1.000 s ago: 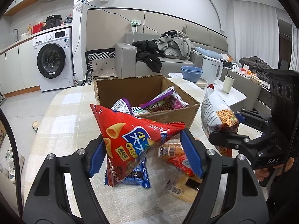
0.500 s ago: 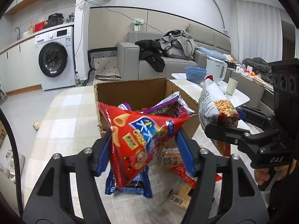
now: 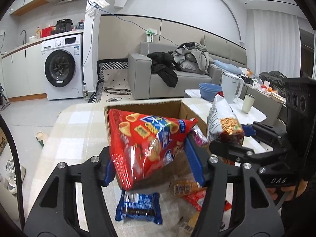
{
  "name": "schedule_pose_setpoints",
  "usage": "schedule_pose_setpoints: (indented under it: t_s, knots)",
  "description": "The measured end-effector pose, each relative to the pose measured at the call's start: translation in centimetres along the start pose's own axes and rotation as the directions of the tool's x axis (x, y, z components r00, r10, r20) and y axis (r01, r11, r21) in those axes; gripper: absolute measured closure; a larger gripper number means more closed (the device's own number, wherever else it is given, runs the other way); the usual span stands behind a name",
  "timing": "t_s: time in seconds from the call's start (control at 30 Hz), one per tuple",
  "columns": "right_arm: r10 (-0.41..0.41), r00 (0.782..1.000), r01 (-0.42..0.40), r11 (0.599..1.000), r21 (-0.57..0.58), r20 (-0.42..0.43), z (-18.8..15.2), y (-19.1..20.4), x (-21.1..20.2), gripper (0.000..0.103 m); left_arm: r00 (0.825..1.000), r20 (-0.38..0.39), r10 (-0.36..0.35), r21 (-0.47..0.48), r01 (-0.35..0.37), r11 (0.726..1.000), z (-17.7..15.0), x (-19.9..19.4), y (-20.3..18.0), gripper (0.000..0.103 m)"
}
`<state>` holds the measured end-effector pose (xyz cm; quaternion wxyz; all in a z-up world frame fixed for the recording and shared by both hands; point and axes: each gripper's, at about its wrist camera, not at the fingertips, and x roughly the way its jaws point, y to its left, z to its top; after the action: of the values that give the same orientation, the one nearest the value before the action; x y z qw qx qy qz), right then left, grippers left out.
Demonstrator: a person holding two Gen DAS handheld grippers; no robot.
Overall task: Organize snacks
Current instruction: 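Carry the red pack and the noodle bag over the cardboard box, then open both grippers to drop the red pack and noodle bag into the box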
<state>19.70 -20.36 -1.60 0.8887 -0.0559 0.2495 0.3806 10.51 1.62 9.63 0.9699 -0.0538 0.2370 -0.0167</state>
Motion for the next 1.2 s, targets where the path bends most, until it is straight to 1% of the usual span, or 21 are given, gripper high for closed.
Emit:
schedule_pose_setpoints:
  t_s: [0.13,0.27,0.5,0.57,0.67,0.77,0.8,0.87,0.97,1.03,1.17,1.2]
  knots:
    - [-0.007,1.0,0.007,1.0,-0.007,0.001,0.5,-0.1,1.2,0.034,1.0,-0.007,-0.003,-0.017,0.003,1.0,0.7,1.5,0.6,0.045]
    - [-0.011,1.0,0.01,1.0,-0.018,-0.028,0.8,-0.3,2.8,0.034,0.999,-0.036,0.019,-0.009,-0.019,1.0,1.1,3.7,0.9,0.045]
    - [-0.011,0.998,0.011,1.0,-0.003,-0.059,1.7,-1.0,4.9,0.031,0.993,-0.106,0.05,-0.001,-0.05,0.999,0.6,7.5,1.4,0.045]
    - [-0.02,0.997,0.02,1.0,-0.001,-0.074,1.7,-1.0,5.5,0.031,0.994,-0.101,0.048,-0.004,-0.048,0.999,0.4,8.2,1.6,0.045]
    - [-0.037,0.996,0.037,0.999,0.0,-0.077,1.9,-1.3,6.1,0.022,0.993,-0.108,0.044,-0.012,-0.046,0.999,0.3,9.0,1.8,0.044]
    - [-0.051,0.996,0.051,0.999,-0.004,-0.071,1.9,-1.5,6.1,0.02,0.993,-0.111,0.04,-0.019,-0.042,0.999,0.1,9.7,2.1,0.043]
    - [-0.067,0.996,0.066,0.998,-0.008,-0.063,1.9,-1.6,6.0,0.019,0.993,-0.111,0.04,-0.018,-0.042,0.999,0.1,9.8,2.1,0.042]
    - [-0.08,0.996,0.08,0.997,-0.012,-0.044,2.0,-1.9,5.6,0.02,0.993,-0.11,0.041,-0.019,-0.044,0.999,0.0,10.0,2.1,0.042]
    - [-0.059,0.998,0.059,0.998,-0.013,-0.017,2.6,-1.9,5.3,0.036,0.993,-0.112,0.04,-0.021,-0.042,0.999,-0.1,9.9,2.0,0.042]
    - [-0.053,0.999,0.053,0.998,-0.015,-0.011,3.1,-1.9,5.6,0.04,0.993,-0.111,0.037,-0.022,-0.04,0.999,-0.2,10.1,2.1,0.042]
    - [-0.049,0.999,0.049,0.999,-0.008,-0.011,4.2,-1.7,6.9,0.039,0.994,-0.105,0.029,-0.025,-0.032,0.999,-1.1,9.2,2.8,0.042]
    - [-0.056,0.998,0.056,0.998,-0.012,-0.013,4.4,-1.5,7.3,0.034,0.994,-0.105,0.028,-0.026,-0.031,0.999,-1.1,9.2,2.8,0.042]
